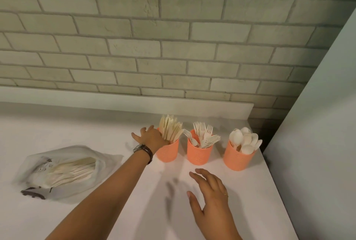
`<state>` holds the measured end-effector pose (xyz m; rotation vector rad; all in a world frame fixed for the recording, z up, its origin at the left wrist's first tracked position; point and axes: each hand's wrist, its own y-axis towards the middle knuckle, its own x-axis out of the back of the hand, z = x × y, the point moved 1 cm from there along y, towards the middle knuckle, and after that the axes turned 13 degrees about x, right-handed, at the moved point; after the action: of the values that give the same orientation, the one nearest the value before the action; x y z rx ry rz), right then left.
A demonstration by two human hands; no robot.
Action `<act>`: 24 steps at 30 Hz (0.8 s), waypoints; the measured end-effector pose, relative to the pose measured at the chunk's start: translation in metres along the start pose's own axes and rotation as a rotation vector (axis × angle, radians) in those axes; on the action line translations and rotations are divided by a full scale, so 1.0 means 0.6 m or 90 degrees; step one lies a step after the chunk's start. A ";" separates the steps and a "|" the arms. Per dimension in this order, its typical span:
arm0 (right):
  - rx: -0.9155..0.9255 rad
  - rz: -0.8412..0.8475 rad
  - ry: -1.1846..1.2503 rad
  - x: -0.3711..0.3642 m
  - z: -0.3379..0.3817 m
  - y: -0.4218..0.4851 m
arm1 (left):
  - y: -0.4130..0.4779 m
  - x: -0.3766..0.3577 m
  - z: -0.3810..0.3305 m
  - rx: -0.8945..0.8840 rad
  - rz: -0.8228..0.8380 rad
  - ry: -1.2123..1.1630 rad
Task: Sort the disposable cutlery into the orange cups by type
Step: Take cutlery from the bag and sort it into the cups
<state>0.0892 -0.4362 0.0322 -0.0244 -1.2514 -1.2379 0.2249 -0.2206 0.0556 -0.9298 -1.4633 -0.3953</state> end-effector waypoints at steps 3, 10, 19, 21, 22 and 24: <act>-0.003 0.012 0.007 -0.014 0.023 0.009 | -0.003 0.023 0.016 -0.031 0.029 -0.056; -0.041 0.021 0.034 -0.086 0.113 0.031 | -0.030 0.068 0.151 -0.209 0.027 -0.400; -0.091 0.079 0.188 -0.241 0.284 0.074 | -0.030 0.123 0.494 -0.264 -0.141 -0.353; -0.100 0.096 0.203 -0.267 0.316 0.089 | -0.009 0.123 0.548 -0.231 -0.194 -0.286; -0.098 0.102 0.208 -0.278 0.328 0.098 | 0.002 0.121 0.567 -0.220 -0.208 -0.253; -0.089 0.123 0.210 -0.294 0.348 0.120 | 0.018 0.118 0.594 -0.196 -0.193 -0.222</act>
<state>0.0299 -0.1597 0.0320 -0.0401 -0.8550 -1.1066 0.0044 0.0682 0.0670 -1.0593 -1.9086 -0.7252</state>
